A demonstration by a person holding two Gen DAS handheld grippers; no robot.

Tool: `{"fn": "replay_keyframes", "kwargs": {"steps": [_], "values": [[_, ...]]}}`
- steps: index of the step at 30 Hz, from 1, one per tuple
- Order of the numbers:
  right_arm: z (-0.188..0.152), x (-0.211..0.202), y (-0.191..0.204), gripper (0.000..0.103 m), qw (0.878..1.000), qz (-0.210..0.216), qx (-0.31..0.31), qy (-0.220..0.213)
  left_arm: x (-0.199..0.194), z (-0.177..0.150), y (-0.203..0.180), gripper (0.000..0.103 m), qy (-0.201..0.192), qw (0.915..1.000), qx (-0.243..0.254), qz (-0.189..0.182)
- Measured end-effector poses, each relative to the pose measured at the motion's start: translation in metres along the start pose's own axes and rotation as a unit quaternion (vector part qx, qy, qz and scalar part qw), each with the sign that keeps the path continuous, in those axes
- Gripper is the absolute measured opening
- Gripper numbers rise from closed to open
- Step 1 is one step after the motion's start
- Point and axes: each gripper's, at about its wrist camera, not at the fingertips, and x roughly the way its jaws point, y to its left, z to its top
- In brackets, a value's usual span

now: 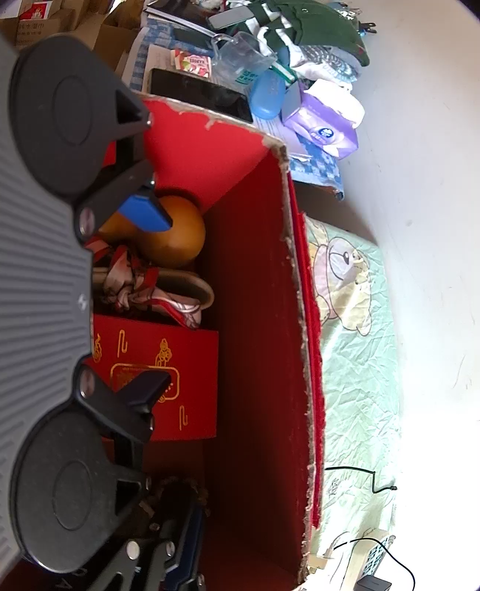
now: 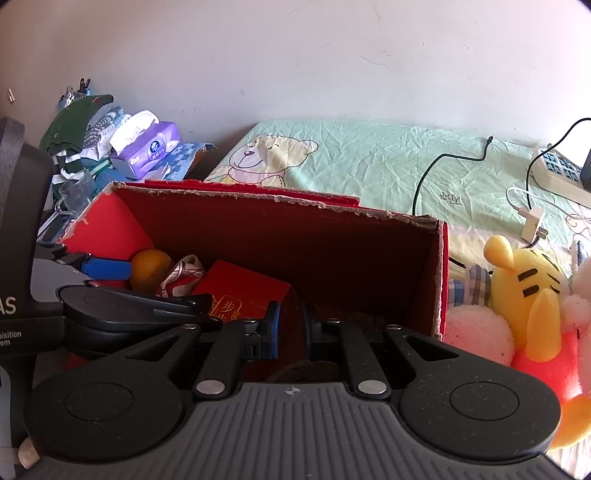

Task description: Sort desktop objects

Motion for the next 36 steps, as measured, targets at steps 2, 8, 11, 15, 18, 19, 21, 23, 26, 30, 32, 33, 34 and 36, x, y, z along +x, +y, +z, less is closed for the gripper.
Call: {"fn": "replay_keyframes", "kwargs": {"steps": [2, 8, 11, 15, 18, 19, 21, 23, 26, 30, 32, 33, 34, 36], "values": [[0.0, 0.0, 0.0, 0.01, 1.0, -0.002, 0.001, 0.0, -0.0002, -0.0003, -0.0001, 0.083, -0.001, 1.0, 0.001, 0.0], [0.0003, 0.0008, 0.001, 0.008, 1.0, -0.01, 0.001, 0.003, 0.0006, -0.0003, -0.0014, 0.084, 0.002, 0.9999, 0.009, -0.004], [0.0002, 0.0011, 0.0024, 0.008, 1.0, -0.014, -0.002, 0.006, 0.0003, -0.0007, -0.0025, 0.084, 0.0, 0.9999, 0.012, -0.007], [0.0001, 0.0013, 0.0013, 0.009, 1.0, -0.002, -0.004, 0.012, 0.0021, -0.0003, -0.0038, 0.084, 0.006, 0.9997, 0.019, -0.012], [0.0001, 0.0009, -0.0005, 0.008, 1.0, 0.003, 0.003, 0.011, 0.0006, -0.0014, -0.0047, 0.084, 0.001, 0.9997, 0.022, -0.011], [-0.0001, 0.0007, 0.0001, 0.008, 1.0, -0.001, 0.003, 0.01, -0.0002, -0.0019, -0.0049, 0.084, -0.002, 0.9997, 0.023, -0.01], [-0.0001, 0.0012, 0.0015, 0.007, 1.0, -0.007, 0.002, 0.011, -0.0004, -0.0015, -0.0052, 0.085, -0.003, 0.9996, 0.024, -0.011], [0.0002, 0.0016, 0.0017, 0.007, 1.0, -0.008, 0.001, 0.012, 0.0013, 0.0, -0.0046, 0.086, 0.004, 0.9996, 0.025, -0.014], [0.0001, 0.0018, 0.0014, 0.006, 1.0, -0.011, 0.003, 0.012, 0.0007, 0.0001, -0.004, 0.087, 0.003, 0.9996, 0.025, -0.013], [0.0001, 0.0026, 0.0022, 0.006, 1.0, -0.013, -0.001, 0.015, 0.0007, 0.0003, -0.0047, 0.089, 0.004, 0.9995, 0.028, -0.015], [-0.0001, 0.0025, 0.0019, 0.006, 1.0, -0.012, -0.001, 0.015, 0.0012, 0.0003, -0.0047, 0.09, 0.006, 0.9994, 0.029, -0.016], [0.0, 0.0025, 0.0018, 0.006, 1.0, -0.012, -0.001, 0.015, 0.0015, 0.0003, -0.0048, 0.09, 0.006, 0.9994, 0.029, -0.016], [0.0002, 0.0026, 0.0018, 0.006, 1.0, -0.012, -0.001, 0.015, 0.0016, 0.0003, -0.0048, 0.09, 0.007, 0.9994, 0.029, -0.016], [0.0003, 0.0025, 0.0016, 0.006, 1.0, -0.011, -0.002, 0.015, 0.0012, 0.0001, -0.0049, 0.09, 0.007, 0.9994, 0.028, -0.017]]}}
